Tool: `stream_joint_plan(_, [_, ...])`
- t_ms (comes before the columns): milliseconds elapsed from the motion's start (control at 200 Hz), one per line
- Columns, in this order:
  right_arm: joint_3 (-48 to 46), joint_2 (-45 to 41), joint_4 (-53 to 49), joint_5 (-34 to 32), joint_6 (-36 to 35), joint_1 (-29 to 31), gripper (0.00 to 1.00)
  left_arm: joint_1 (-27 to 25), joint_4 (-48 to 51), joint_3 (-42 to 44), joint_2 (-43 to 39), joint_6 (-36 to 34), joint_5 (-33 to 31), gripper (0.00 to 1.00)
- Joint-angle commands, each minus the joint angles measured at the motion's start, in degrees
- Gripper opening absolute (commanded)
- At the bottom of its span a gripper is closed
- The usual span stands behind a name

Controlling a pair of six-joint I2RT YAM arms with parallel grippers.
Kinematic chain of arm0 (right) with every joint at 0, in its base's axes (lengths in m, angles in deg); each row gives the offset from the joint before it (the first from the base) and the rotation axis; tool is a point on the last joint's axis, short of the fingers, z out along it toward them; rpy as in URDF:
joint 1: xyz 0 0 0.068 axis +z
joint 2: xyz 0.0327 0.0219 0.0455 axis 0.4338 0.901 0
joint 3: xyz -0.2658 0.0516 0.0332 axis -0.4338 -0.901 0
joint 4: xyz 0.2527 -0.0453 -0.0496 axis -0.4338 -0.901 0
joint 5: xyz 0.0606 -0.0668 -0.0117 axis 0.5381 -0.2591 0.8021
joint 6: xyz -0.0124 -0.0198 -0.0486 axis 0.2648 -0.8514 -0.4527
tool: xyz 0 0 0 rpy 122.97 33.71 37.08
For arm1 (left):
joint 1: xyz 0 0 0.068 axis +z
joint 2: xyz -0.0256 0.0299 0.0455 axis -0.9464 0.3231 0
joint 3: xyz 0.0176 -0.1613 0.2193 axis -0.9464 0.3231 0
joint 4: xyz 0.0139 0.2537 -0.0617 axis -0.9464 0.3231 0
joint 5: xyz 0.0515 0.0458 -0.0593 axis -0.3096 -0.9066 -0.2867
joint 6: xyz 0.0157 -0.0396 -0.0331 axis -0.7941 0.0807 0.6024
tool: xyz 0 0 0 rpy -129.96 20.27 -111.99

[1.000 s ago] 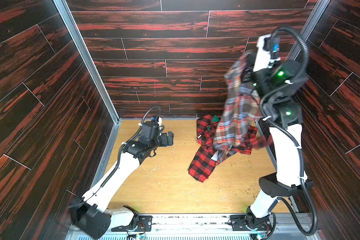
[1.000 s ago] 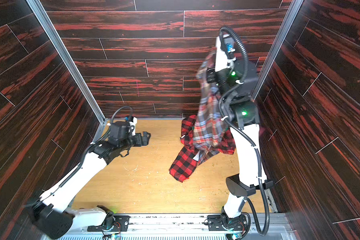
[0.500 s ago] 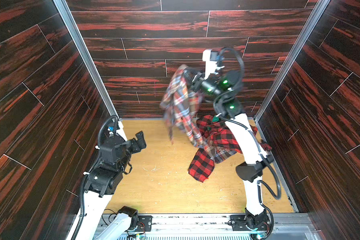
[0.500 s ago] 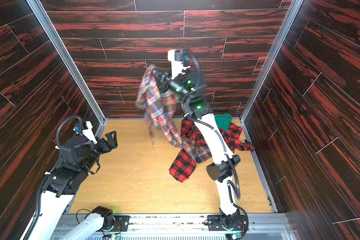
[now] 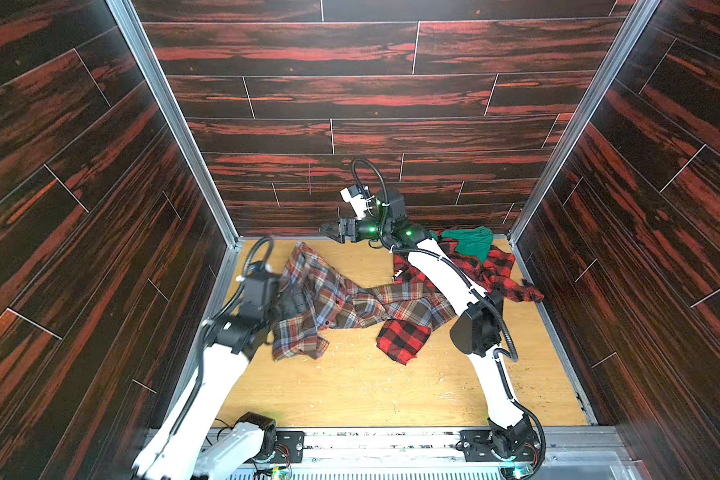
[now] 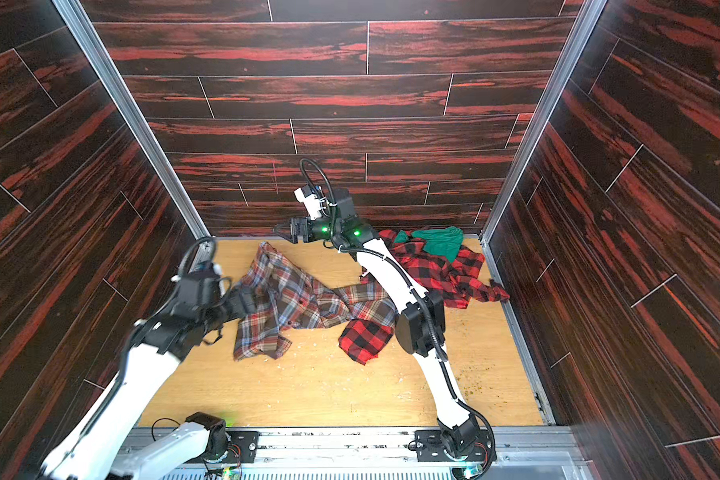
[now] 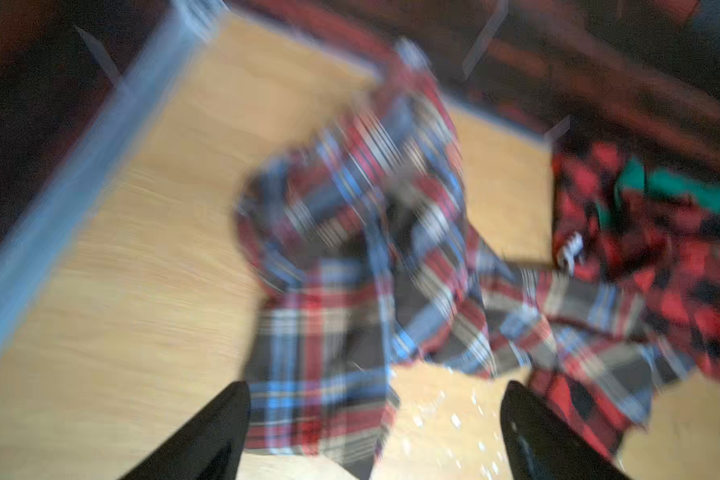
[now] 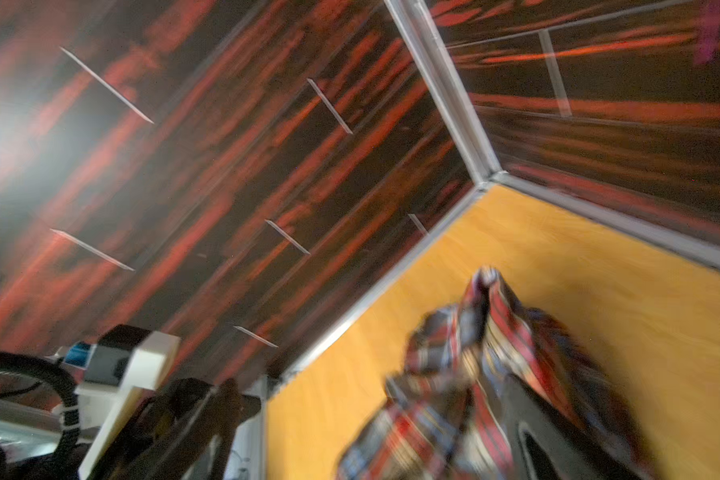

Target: Pick out a specific cloth from the pile

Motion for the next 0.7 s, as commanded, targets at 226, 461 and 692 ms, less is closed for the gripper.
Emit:
stream_joint_plan(226, [-61.6, -48.43, 5.49, -18.18, -7.8, -9.08, 0.99, -10.21, 8.54, -21.38, 33.48, -15.89, 13.86, 0.97])
stream_joint_plan(461, [-77.65, -66.68, -0.57, -25.67, -3.67, -10.32, 0.99, -14.58, 18.76, -40.12, 55.59, -19.41, 9.62, 0.97])
stream_joint_plan(692, [-78.09, -69.61, -5.14, -28.12, -4.08, -10.4, 0.99, -15.57, 15.91, -41.3, 61.64, -21.75, 6.43, 0.99])
